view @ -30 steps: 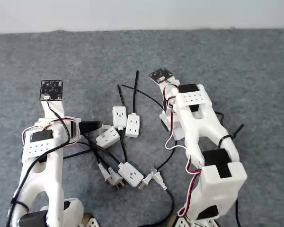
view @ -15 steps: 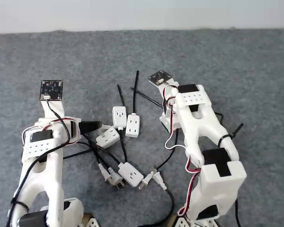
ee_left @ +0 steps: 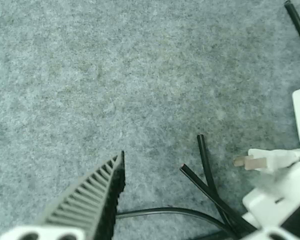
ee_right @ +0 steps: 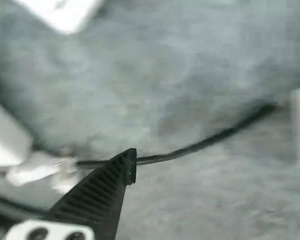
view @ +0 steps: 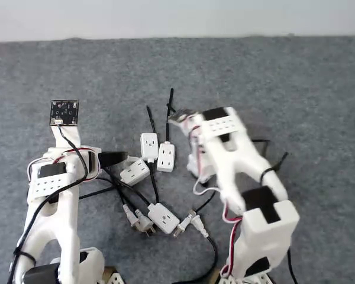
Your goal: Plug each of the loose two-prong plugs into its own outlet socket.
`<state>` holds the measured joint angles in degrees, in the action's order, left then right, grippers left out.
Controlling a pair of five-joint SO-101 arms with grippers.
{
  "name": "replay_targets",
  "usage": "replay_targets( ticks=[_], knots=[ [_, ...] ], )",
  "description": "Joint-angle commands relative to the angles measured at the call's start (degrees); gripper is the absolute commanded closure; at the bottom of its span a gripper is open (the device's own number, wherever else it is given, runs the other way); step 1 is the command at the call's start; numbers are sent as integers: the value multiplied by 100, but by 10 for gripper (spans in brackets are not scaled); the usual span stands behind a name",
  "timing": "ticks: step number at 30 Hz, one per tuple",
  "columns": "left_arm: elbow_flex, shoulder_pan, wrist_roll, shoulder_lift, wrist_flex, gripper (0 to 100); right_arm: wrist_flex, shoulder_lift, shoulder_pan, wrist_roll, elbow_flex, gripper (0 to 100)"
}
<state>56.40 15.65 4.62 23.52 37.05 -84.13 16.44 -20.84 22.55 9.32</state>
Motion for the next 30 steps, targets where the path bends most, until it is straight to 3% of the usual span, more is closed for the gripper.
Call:
replay_targets(
  ticks=[1, 7, 14, 22, 30],
  knots=[
    [-127, -9, -18, 0, -88, 476, -813, -84, -919, -273, -360, 457],
    [-127, 0, -18, 0, -88, 476, -1560, -75, -1938, -589, -343, 457],
    [-127, 9, -18, 0, -88, 476, -1358, 22, -1982, -853, -273, 457],
    [-127, 0, -18, 0, -97, 476, -1174, 593, -2501, -844, 255, 457],
    [-40, -9, -18, -9, -281, 476, -690, 1147, -2466, -835, 484, 458]
  ],
)
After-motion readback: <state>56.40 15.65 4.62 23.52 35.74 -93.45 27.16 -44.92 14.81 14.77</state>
